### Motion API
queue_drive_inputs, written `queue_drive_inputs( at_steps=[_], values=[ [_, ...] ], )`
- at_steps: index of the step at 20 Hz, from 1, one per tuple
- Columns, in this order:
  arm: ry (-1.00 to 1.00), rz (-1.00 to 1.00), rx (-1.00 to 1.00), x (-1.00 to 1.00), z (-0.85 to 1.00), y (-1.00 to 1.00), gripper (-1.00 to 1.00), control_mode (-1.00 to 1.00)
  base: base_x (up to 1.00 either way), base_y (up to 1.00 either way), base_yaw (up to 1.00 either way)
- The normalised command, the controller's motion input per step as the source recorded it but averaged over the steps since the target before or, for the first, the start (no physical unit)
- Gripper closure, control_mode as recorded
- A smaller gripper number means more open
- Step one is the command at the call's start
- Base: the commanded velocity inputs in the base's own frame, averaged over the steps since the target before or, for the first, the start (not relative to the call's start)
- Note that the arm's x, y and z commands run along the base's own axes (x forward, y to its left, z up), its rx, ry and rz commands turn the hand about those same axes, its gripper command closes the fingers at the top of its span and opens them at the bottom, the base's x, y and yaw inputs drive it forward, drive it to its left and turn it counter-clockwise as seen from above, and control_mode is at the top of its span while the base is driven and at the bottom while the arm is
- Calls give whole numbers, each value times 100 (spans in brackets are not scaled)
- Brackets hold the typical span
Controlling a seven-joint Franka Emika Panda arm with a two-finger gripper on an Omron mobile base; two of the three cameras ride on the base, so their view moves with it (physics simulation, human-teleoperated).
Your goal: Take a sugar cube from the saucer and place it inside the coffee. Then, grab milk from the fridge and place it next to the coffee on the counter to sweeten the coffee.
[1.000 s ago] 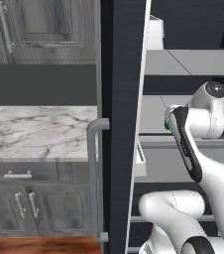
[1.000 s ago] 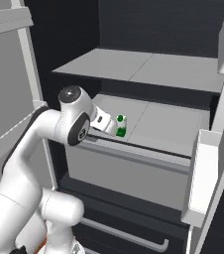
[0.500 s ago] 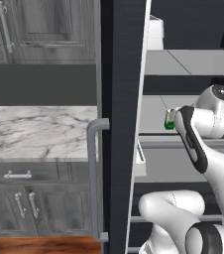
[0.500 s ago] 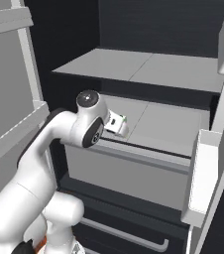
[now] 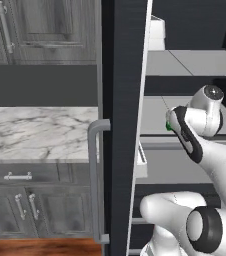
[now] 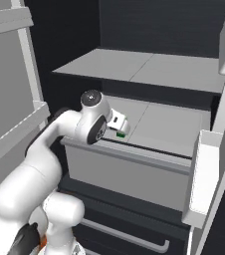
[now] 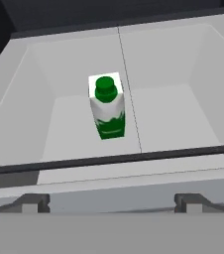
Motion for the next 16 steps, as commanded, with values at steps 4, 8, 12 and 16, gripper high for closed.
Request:
queue_drive_inputs(
  at_steps=[4,8,12,16],
  values=[
    [0,0,-3,42,-21,0,-100,-100,0,0,0],
    [0,0,-3,35,-14,0,-100,-100,0,0,0],
    [0,0,-3,34,-20,0,-100,-100,0,0,0],
    [0,0,-2,37,-17,0,-100,-100,0,0,0]
  ],
)
